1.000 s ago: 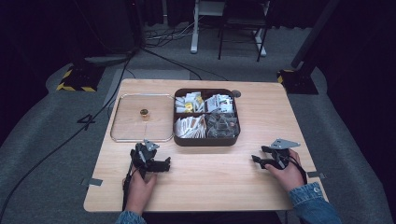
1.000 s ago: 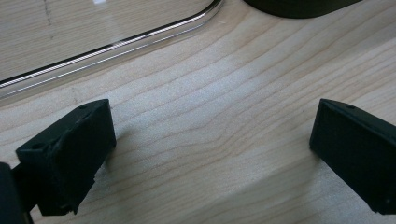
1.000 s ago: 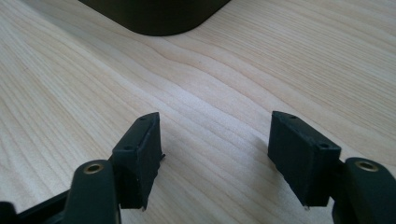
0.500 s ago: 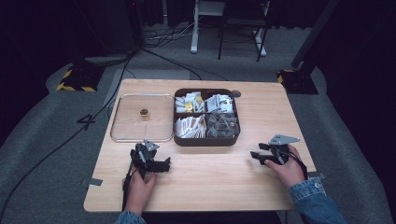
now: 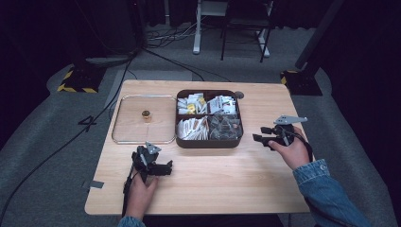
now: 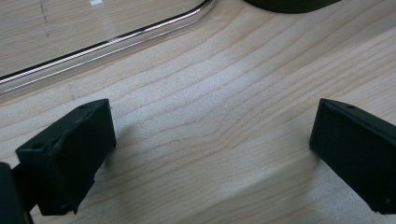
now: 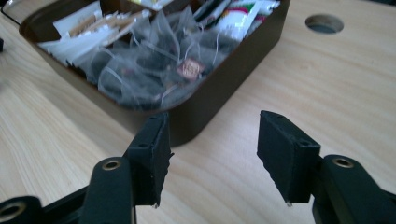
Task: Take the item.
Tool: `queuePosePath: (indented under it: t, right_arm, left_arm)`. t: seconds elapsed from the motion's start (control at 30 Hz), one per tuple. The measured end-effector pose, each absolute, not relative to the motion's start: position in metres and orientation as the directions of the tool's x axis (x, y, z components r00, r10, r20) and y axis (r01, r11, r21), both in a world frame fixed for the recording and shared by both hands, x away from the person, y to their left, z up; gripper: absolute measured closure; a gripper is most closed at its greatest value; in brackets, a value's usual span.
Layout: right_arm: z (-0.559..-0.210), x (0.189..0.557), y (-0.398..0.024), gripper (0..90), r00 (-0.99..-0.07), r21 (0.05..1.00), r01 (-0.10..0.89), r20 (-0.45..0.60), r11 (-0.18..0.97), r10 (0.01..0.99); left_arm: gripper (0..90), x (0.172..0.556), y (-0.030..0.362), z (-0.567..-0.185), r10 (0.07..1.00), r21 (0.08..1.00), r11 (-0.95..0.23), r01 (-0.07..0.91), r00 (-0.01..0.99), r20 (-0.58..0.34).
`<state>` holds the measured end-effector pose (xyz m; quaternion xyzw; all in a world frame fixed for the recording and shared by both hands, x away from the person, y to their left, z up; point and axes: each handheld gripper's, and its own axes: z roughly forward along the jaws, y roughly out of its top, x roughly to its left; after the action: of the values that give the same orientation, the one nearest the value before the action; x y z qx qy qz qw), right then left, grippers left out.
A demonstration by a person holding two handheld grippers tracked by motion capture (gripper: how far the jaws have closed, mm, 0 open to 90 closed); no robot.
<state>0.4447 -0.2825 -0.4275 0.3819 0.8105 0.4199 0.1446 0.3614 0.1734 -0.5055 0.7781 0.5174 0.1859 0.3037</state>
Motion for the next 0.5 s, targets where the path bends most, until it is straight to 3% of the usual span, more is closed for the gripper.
queuePosePath:
  t: [0.5]
  right_arm:
    - [-0.392, 0.482, -0.25, 48.2, -0.669, 0.789, 0.503, 0.097, 0.353, 0.737]
  left_arm:
    - [0.6, 0.364, 0.172, -0.506, 0.918, 0.666, -0.28, 0.691, 0.396, -0.025]
